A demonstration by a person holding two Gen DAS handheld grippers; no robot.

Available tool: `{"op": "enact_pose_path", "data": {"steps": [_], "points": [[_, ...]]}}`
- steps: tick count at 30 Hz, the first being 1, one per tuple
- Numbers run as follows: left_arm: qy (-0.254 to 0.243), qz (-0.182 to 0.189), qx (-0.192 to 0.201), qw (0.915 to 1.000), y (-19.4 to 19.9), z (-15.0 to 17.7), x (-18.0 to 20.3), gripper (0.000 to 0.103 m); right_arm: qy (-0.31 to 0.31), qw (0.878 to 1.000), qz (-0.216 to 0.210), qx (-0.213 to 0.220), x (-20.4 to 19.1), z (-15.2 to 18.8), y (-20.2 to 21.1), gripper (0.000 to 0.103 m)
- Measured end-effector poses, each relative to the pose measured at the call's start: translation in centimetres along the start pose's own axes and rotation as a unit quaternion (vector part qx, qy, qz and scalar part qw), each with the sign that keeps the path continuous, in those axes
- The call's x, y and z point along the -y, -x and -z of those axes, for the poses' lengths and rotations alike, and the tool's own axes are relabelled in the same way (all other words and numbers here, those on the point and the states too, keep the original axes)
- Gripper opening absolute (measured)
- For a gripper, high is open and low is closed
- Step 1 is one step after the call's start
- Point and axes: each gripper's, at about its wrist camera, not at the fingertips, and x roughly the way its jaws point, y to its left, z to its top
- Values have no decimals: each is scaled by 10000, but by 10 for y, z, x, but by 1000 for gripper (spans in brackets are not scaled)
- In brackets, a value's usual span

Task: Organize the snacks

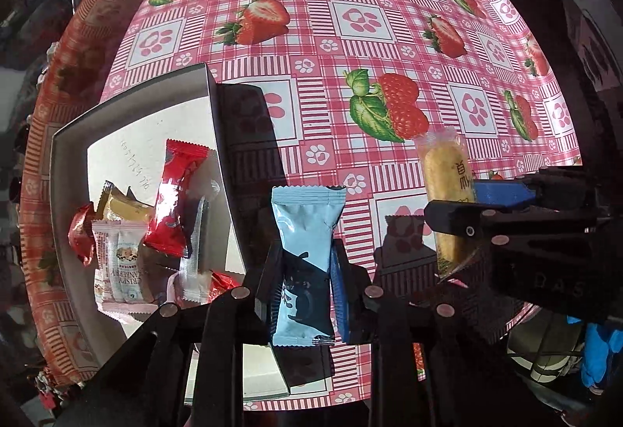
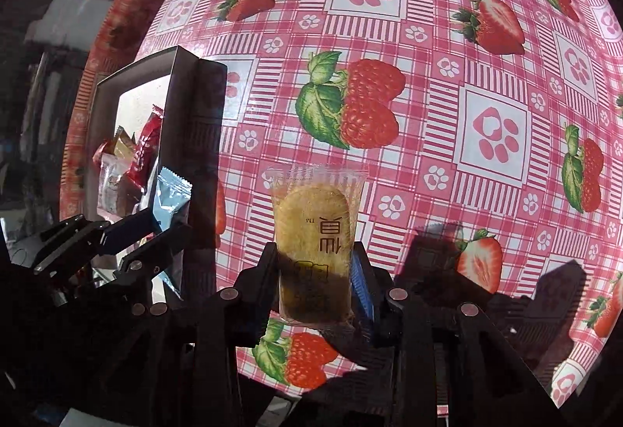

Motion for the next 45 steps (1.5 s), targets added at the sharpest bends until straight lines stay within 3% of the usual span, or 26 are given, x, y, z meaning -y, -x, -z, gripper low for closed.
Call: {"op": "enact_pose_path", "data": {"steps": [9,12,13,18,20,21,22,24,26,27,29,34,45], "points": [[887,-491,-39,9948,10,48,-88,27,1115,9927,-386,-244,-116,-17,-30,38],[1094,-610,-122,9921,9,58,-104,49,1374,9891,-355,-404,-143,-17,-42,38],[1164,-645,-145,9910,9,61,-109,62,1425,9882,-332,-457,-149,-16,-46,38],[1319,-778,-236,9879,7,67,-122,80,1549,9853,-217,-685,-170,-15,-58,38],[1326,-849,-221,9873,7,68,-125,82,1567,9848,-157,-734,-175,-14,-61,51],[1343,-893,-240,9866,7,68,-127,83,1585,9847,-104,-715,-177,-14,-62,63],[1359,-933,-267,9860,6,68,-128,86,1602,9846,-50,-693,-179,-14,-62,67],[1370,-1024,-307,9848,5,66,-131,87,1621,9844,44,-687,-183,-14,-63,69],[1402,-986,-298,9848,4,67,-133,87,1620,9843,219,-665,-183,-16,-63,97],[1428,-898,-312,9852,3,67,-134,87,1610,9849,270,-579,-181,-16,-59,103],[1495,-740,-393,9852,0,65,-138,87,1609,9853,347,-461,-181,-16,-55,103],[1419,-930,-454,9844,-2,62,-139,87,1577,9846,605,-444,-175,-14,-50,103],[1383,-897,-461,9852,6,64,-134,87,1634,9829,679,-511,-170,-13,-42,103]]}}
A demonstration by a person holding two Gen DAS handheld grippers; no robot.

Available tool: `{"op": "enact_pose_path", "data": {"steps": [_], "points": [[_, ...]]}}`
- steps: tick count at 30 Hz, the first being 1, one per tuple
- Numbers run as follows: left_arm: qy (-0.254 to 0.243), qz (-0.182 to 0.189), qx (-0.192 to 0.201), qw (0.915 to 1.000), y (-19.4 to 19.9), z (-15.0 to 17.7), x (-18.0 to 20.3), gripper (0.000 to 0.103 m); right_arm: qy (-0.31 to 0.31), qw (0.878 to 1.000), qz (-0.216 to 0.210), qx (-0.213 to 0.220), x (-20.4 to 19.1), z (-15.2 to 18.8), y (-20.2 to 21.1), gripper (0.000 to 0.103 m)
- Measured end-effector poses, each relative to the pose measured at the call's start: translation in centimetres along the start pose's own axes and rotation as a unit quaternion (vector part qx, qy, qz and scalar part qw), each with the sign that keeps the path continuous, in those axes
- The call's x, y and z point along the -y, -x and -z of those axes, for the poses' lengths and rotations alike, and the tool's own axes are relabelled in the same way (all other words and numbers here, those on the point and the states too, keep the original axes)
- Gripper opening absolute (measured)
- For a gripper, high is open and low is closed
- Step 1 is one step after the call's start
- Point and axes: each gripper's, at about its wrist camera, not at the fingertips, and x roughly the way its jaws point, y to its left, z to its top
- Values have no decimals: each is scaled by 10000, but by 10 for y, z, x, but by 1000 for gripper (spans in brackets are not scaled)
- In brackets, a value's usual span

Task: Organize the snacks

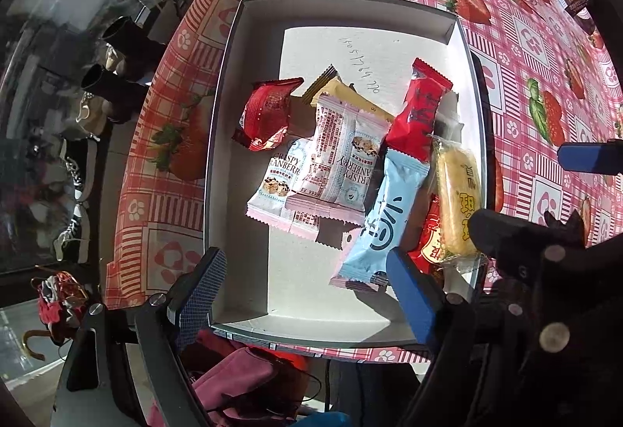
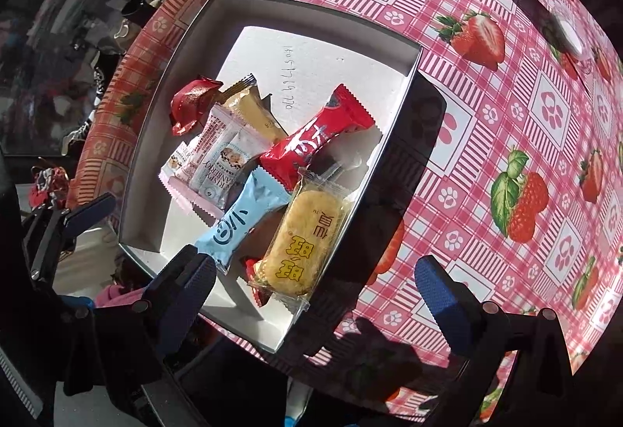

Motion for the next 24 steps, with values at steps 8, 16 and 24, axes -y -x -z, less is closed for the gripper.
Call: {"op": "enact_pose_path", "data": {"steps": [8,16,24], "points": [[36,2,14,10000,5,2,-1,87,89,9999,50,68,-7,-2,2,103],[-6,6,28,10000,6,5,0,87,225,9994,158,216,-13,-3,7,103],[-42,55,68,10000,10,7,0,87,432,9971,442,448,-19,-2,12,103]]}}
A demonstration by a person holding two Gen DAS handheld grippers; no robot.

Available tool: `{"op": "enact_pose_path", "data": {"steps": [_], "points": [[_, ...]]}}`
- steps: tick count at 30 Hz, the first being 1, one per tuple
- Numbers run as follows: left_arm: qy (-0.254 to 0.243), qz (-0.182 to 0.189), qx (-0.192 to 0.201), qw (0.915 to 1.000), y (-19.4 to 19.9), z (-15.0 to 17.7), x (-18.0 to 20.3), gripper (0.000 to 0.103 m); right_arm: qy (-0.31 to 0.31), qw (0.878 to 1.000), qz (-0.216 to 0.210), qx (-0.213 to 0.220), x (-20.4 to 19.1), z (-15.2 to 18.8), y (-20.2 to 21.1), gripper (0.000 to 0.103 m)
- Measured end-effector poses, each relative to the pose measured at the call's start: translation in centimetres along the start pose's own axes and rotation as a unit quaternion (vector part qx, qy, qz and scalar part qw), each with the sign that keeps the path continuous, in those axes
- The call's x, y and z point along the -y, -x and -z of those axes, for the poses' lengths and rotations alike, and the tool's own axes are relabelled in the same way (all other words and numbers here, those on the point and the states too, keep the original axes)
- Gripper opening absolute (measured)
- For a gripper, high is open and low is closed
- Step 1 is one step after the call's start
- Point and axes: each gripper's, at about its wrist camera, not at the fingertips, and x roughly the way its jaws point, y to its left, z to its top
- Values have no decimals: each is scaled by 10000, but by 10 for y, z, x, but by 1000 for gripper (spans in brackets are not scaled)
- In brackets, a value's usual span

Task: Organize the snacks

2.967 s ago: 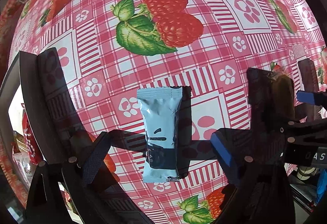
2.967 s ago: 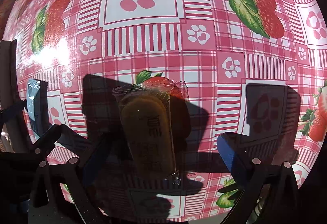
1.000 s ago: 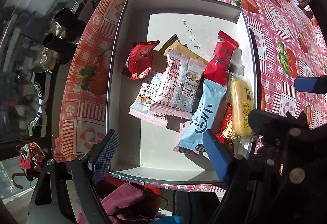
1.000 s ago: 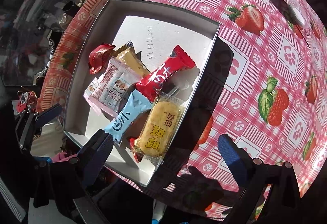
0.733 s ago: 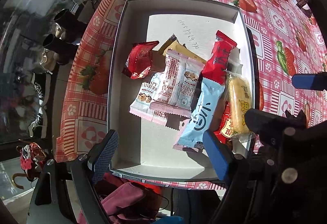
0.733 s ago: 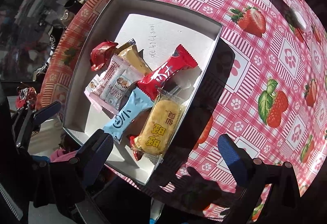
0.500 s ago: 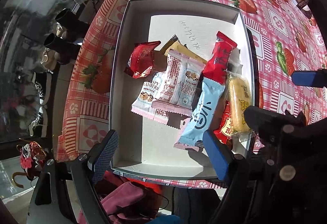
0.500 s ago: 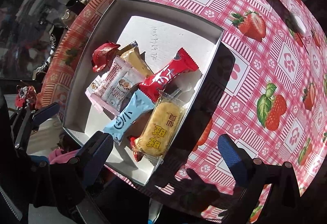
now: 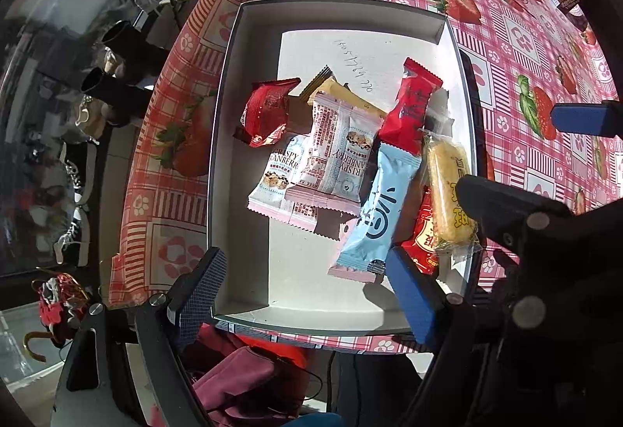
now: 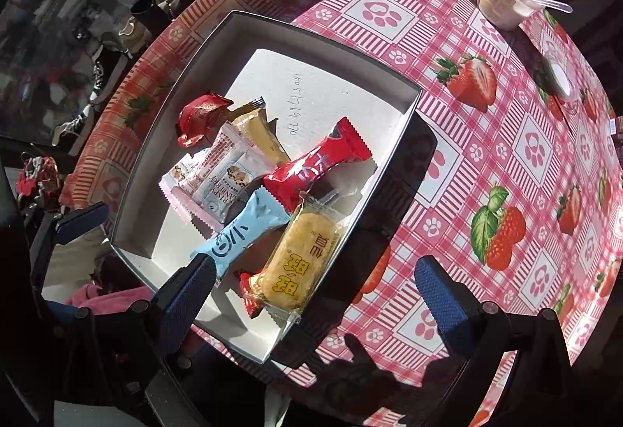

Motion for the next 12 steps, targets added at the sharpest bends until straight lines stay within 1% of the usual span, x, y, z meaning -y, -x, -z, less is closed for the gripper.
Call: {"op": "enact_pose_path", "data": {"steps": [8,11,12], "points": [[-17,-3,54,10000,3,1,2,87,60,10000,7,-12,-2,2,-1,103],[26,87,345,9994,11,3,0,87,63,10000,3,-13,-2,2,-1,103],[34,150,351,9993,13,3,-1,87,57,10000,6,-10,-2,2,-1,103]]}}
